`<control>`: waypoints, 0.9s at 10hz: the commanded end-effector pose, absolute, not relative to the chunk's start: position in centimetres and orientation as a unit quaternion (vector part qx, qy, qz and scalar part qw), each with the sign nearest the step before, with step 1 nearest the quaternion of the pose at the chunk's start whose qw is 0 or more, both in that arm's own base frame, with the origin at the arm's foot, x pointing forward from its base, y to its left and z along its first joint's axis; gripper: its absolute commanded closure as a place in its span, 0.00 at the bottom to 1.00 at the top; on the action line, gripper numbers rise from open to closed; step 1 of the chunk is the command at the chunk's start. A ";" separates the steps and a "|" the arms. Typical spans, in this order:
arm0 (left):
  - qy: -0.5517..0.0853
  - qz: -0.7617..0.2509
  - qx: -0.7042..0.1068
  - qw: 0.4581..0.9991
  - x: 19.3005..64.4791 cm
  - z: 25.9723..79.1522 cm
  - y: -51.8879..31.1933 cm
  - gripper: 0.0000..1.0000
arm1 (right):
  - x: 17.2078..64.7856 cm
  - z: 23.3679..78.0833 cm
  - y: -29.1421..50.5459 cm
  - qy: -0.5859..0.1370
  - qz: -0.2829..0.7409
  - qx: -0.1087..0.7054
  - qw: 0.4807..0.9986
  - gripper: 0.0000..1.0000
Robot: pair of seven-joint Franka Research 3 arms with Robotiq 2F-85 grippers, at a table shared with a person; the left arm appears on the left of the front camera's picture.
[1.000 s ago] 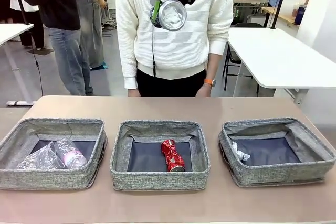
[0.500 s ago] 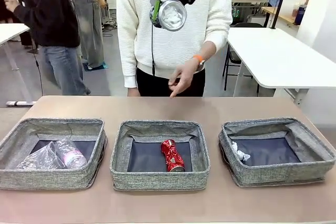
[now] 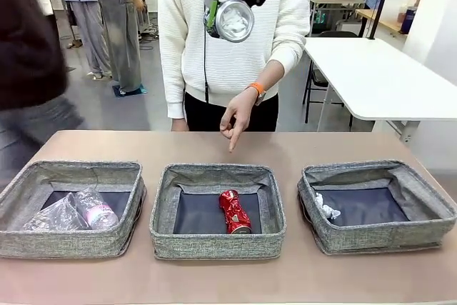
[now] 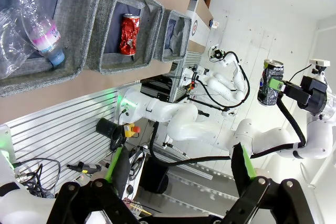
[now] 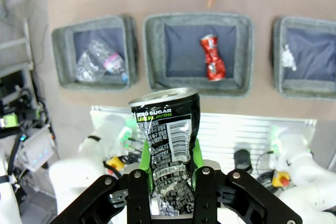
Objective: Sort the waste into the appropriate baskets.
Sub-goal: Place the picked waste into the Fabric basket indicated by the person.
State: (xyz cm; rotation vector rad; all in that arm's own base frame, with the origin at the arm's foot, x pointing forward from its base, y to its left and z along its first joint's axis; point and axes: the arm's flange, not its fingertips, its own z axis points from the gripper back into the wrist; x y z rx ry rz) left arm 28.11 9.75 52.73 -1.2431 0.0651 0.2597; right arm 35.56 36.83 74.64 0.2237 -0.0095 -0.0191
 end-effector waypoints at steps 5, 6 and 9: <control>0.027 0.115 -0.582 0.804 28.0 52.9 9.8 0.00 | 37.0 70.4 36.7 0.003 -0.006 0.118 0.993 0.68; 0.027 0.115 -0.582 0.804 28.0 52.9 9.8 0.00 | 37.7 65.2 36.8 0.018 0.017 0.134 0.991 0.68; 0.027 0.115 -0.582 0.804 28.0 52.9 9.8 0.00 | 37.1 47.8 36.4 -0.014 -0.051 0.105 0.993 0.68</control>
